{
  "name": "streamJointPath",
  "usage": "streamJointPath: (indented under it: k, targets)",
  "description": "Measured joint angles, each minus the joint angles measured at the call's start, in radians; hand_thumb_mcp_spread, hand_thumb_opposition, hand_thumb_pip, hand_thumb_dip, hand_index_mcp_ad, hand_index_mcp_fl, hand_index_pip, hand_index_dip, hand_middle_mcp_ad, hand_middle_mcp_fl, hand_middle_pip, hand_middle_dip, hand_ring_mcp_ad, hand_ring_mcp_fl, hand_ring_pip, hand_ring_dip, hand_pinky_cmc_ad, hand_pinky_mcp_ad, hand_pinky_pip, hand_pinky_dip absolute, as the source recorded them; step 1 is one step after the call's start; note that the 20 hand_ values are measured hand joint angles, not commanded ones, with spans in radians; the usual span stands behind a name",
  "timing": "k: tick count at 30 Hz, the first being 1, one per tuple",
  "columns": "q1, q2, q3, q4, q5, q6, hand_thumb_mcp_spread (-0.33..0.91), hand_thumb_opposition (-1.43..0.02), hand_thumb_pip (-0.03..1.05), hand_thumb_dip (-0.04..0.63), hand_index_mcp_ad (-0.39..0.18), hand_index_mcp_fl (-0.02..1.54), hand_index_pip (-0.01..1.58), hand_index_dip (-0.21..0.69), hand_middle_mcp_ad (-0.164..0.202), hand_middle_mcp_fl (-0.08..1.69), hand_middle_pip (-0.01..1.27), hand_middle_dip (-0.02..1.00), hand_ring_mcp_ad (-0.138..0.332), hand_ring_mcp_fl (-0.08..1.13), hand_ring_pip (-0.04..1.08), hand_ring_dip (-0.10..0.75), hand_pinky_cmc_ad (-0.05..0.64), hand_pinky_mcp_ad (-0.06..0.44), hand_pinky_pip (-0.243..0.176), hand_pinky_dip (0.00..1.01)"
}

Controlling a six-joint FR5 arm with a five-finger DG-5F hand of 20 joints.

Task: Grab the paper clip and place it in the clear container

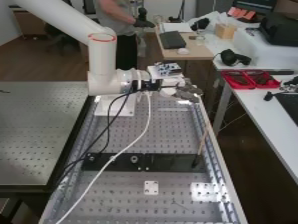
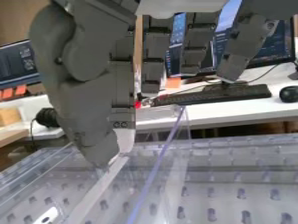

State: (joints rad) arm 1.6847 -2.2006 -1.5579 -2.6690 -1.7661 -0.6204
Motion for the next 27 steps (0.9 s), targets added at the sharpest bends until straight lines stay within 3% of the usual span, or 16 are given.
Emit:
streamJointPath:
  k: [6, 14, 27]
  targets:
    - [-0.006, -0.003, 0.018, -0.048, -0.001, 0.001, 0.54, -0.94, 0.5, 0.253, -0.187, 0.76, 1.24, 0.045, -0.042, 0.38, 0.12, 0.22, 0.098, 0.15, 0.1, 0.086, 0.356, 0.279, 0.066, 0.19]
    - [-0.012, -0.002, 0.013, -0.055, 0.006, 0.001, 0.51, -0.94, 0.54, 0.253, -0.185, 0.65, 1.31, 0.045, -0.026, 0.35, 0.12, 0.22, 0.098, 0.14, 0.1, 0.086, 0.356, 0.279, 0.066, 0.19]
    - [-0.02, 0.011, 0.005, -0.054, 0.007, 0.008, 0.44, -0.86, 0.62, 0.251, -0.188, 0.42, 1.18, 0.014, -0.03, 0.32, 0.12, 0.22, 0.101, 0.1, 0.1, 0.086, 0.356, 0.279, 0.066, 0.19]
